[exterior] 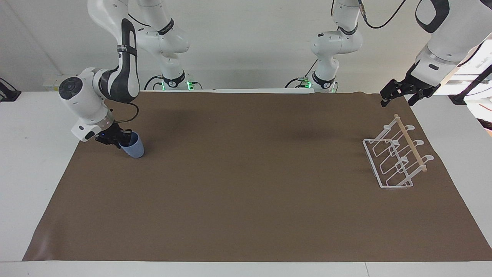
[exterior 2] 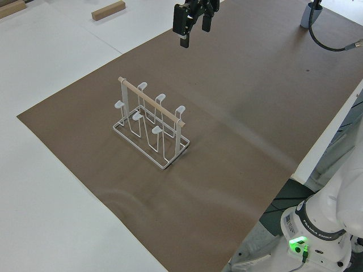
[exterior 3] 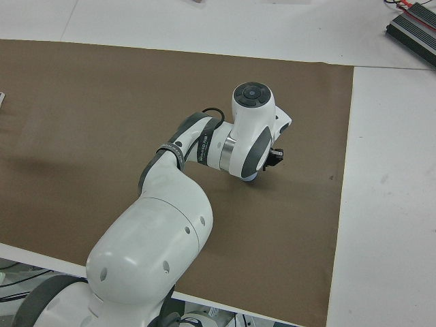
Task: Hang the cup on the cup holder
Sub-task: 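Reach the right gripper down to the light blue cup and grasp it, then lift the cup with the right gripper while the left gripper approaches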
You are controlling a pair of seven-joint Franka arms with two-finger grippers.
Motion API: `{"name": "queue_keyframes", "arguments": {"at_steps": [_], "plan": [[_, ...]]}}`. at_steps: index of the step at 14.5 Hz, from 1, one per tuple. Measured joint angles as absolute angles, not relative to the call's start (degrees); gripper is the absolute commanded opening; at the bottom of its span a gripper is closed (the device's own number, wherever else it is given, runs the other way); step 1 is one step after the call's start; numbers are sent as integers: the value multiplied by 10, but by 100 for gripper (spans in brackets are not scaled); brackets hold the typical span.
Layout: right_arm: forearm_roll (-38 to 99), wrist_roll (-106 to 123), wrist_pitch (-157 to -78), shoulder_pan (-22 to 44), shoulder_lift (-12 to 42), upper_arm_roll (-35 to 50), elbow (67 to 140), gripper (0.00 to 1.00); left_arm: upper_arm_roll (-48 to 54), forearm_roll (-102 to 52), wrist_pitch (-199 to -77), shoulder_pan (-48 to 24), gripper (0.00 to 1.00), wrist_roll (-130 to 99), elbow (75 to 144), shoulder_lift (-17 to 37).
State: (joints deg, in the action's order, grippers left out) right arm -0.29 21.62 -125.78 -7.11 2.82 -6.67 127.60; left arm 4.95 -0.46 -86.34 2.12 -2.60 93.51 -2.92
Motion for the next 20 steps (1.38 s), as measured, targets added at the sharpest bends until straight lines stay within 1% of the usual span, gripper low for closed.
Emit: {"name": "queue_keyframes", "arguments": {"at_steps": [2, 4, 7, 10, 13, 14, 20], "plan": [[-3, 239, -1241, -71, 28, -65, 1270, 0, 50, -5, -863, 21, 100, -67, 940, -31], [21, 250, -1200, -69, 27, -54, 1247, 0, 51, -5, -863, 20, 100, -132, 949, -35], [162, 251, -1108, -49, 24, -20, 1178, 0, 59, -25, -871, 14, 100, -282, 965, -41], [333, 198, -1060, -5, 21, -14, 1152, 0, 62, -77, -886, -8, 100, -464, 969, -44], [477, 86, -1063, 65, 20, -12, 1146, 0, 64, -104, -896, -63, 100, -647, 969, -45], [508, 49, -1076, 95, 20, -12, 1141, 0, 65, -127, -900, -76, 100, -697, 969, -46], [602, -106, -1214, 247, 20, -10, 1130, 0, 67, -308, -915, -85, 100, -878, 970, -47]]}}
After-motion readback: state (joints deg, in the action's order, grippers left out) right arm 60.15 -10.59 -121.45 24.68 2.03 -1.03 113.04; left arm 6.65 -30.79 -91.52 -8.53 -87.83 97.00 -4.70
